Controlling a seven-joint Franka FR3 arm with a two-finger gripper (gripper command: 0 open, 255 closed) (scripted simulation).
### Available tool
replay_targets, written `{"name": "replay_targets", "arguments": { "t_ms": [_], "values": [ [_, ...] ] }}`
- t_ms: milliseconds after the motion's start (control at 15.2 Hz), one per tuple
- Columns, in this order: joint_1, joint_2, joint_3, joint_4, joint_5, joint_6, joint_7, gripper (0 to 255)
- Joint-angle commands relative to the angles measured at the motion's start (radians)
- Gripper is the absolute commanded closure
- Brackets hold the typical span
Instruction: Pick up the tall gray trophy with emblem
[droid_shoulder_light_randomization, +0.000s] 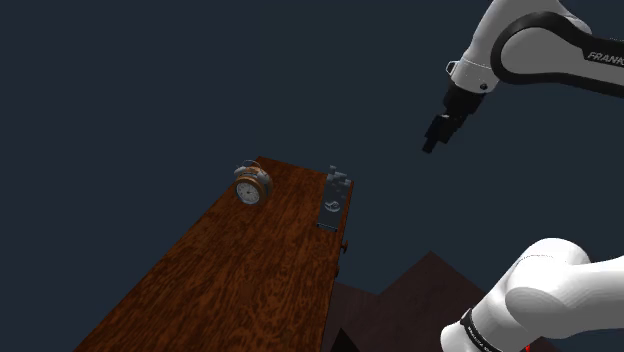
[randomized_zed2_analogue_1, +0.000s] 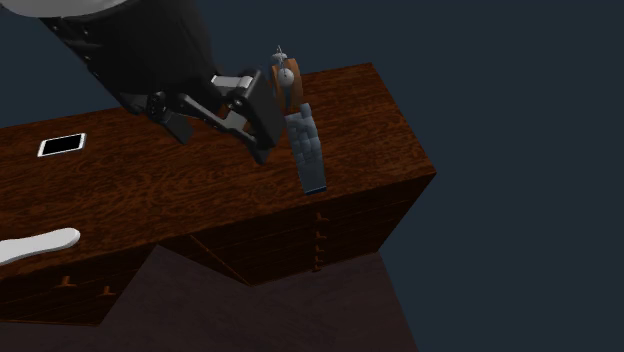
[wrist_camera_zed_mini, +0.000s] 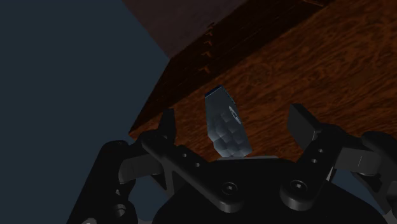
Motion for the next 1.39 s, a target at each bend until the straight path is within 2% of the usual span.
{"name": "replay_targets", "arguments": {
  "t_ms": [0,660,1320],
  "values": [
    [0.000,0.000,0.000,0.000,0.000,0.000,0.000,0],
    [0.059,0.337,-0.050,0.063,0.010,0.246,-0.133,0],
    [0.102,0.707,-0.065,0.244,0.062,0.404,-0.279,0]
  ]
}}
